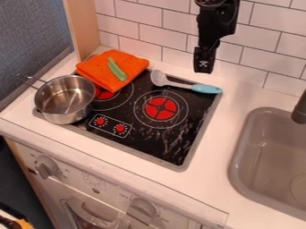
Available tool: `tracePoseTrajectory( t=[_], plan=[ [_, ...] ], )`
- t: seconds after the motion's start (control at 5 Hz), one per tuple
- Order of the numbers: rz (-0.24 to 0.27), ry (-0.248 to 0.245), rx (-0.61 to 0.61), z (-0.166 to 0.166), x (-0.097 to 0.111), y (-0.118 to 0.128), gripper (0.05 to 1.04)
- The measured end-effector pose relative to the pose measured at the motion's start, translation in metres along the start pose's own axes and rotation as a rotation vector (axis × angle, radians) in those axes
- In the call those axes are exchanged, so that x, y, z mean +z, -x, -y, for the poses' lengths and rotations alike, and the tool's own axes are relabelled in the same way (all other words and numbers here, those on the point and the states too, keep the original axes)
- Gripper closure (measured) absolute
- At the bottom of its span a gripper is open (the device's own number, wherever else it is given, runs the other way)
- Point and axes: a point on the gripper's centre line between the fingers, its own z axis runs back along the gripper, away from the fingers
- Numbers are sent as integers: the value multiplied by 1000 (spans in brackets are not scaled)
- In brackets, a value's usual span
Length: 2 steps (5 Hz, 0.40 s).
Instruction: Move the green object in the right upper corner of the burner
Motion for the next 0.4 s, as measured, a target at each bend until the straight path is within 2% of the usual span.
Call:
tracePoseTrajectory(
  t=[0.2,0.4],
  plan=[
    [-11,42,7,8,-12,2,84],
    [-13,95,93,11,-9,21,84]
  ],
)
